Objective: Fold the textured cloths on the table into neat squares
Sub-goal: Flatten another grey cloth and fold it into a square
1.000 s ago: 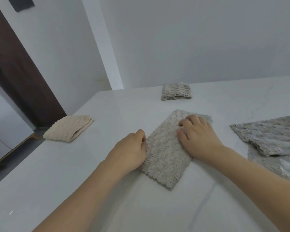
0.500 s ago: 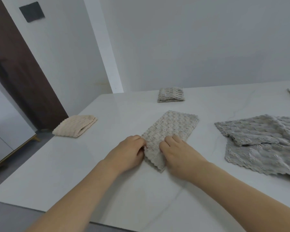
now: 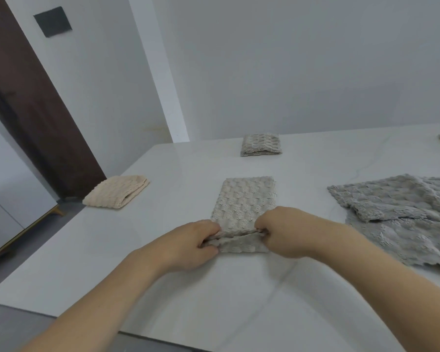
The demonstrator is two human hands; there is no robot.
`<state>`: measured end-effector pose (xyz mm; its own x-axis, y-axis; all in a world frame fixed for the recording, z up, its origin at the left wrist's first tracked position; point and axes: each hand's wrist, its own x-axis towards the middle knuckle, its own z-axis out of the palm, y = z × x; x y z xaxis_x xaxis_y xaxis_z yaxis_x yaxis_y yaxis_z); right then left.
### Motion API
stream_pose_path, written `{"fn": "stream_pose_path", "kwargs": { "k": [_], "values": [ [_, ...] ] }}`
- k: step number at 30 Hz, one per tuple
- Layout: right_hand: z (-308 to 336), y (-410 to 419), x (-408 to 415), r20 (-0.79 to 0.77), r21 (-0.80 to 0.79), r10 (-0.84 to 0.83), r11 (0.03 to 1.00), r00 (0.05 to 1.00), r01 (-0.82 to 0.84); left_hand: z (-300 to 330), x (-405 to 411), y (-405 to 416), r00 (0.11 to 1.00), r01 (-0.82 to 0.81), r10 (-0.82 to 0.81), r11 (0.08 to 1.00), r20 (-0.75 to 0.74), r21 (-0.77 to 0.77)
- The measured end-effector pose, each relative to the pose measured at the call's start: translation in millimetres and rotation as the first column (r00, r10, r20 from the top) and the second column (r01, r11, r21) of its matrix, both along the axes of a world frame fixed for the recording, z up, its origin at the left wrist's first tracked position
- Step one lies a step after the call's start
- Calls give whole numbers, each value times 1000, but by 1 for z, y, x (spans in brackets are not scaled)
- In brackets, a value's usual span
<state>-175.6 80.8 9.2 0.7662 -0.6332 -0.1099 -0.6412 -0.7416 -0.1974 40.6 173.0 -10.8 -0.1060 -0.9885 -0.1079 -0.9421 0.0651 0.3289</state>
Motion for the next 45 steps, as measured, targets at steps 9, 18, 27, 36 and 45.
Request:
{"fn": "stream_pose_path", "kwargs": {
  "k": [9, 18, 27, 36, 45],
  "values": [
    [34, -38, 21, -45, 428, -184, 884, 982, 186, 25, 9, -63, 889, -185, 210, 978, -407, 101],
    [-14, -132, 52, 198, -15, -354, 931, 914, 364, -9, 15, -160, 867, -423, 321, 878, -382, -223],
    [-34, -158, 63, 184, -37, -283, 955, 941, 294, -33, 22, -179, 882, -449, 391, 867, -265, -217],
    [-55, -147, 78, 182, -254, -198, 937, 963, 241, 2, 14, -151, 551, -464, 552, 826, -626, 321],
    [-44, -146, 67, 232, -164, -189, 959, 954, 230, -7, 17, -102, 414, -493, 474, 835, -777, 246]
  ]
}}
